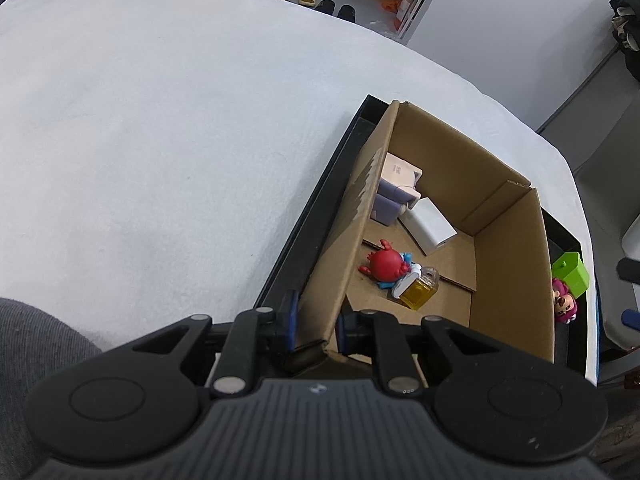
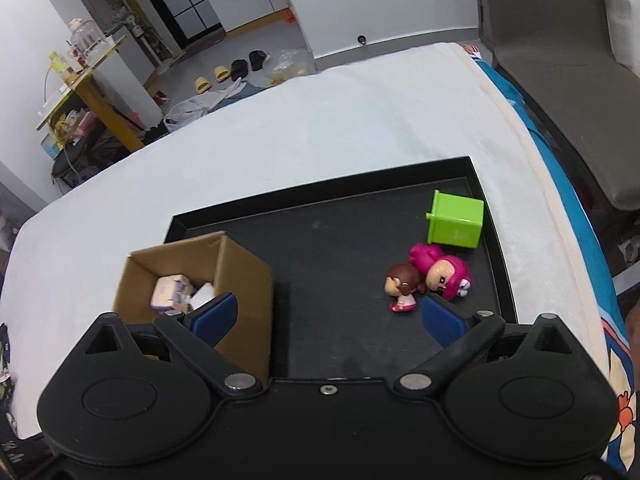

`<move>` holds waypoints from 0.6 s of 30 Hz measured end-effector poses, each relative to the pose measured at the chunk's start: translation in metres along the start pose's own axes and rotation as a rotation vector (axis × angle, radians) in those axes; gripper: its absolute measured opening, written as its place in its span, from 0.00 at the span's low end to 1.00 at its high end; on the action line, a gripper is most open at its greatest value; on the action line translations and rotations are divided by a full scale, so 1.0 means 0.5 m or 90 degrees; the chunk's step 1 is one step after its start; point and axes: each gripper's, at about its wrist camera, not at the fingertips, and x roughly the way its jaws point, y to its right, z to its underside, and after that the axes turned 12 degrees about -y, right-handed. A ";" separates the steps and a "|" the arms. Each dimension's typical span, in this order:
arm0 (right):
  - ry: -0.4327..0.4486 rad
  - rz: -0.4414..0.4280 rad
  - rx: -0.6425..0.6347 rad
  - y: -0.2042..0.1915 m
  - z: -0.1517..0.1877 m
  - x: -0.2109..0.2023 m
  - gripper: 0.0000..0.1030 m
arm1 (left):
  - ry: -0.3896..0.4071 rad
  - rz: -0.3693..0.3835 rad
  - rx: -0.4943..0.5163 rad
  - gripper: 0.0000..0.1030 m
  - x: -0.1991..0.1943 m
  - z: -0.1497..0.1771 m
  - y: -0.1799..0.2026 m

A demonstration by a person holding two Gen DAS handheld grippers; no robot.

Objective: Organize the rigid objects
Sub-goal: 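Move the right tool back over the tray to the brown-haired doll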

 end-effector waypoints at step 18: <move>-0.022 0.100 0.106 0.057 -0.003 0.129 0.94 | 0.004 -0.020 0.017 0.16 -0.003 0.001 0.004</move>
